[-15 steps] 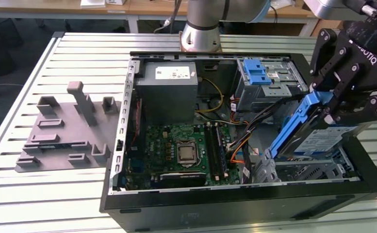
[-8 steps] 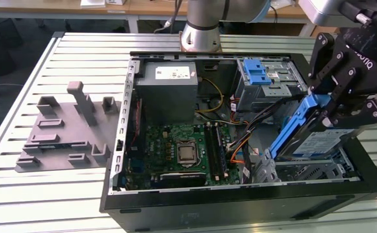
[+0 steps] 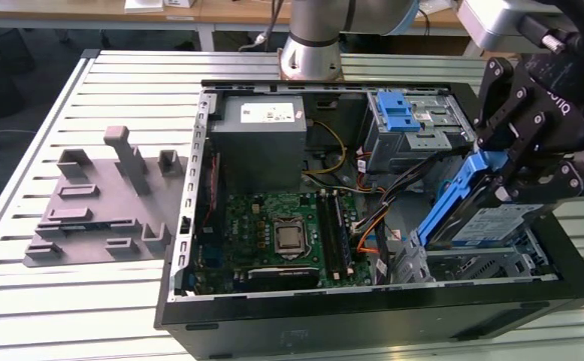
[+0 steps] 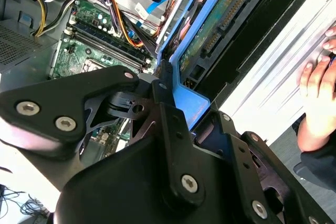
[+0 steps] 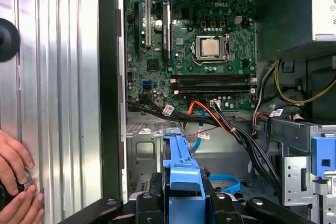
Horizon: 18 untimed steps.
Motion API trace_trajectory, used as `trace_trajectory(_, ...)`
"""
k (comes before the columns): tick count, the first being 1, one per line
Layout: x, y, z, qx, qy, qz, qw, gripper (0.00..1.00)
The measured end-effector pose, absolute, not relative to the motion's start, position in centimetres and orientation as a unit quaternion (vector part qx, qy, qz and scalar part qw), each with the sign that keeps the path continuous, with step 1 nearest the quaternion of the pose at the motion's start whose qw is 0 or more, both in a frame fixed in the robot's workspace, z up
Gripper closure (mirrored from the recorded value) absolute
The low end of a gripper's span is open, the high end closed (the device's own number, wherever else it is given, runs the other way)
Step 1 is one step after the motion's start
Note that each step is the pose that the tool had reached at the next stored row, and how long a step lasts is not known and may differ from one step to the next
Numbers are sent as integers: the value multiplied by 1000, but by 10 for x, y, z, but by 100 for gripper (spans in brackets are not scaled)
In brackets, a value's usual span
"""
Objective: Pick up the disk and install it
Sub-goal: 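Insert the disk into the insertion slot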
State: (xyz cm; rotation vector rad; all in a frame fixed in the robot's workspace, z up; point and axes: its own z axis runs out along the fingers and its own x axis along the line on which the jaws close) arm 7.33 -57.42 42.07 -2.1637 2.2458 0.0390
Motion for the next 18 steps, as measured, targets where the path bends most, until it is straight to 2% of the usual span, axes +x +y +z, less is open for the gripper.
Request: trace_trajectory(18, 73, -574, 405, -694, 720, 13, 11, 63)
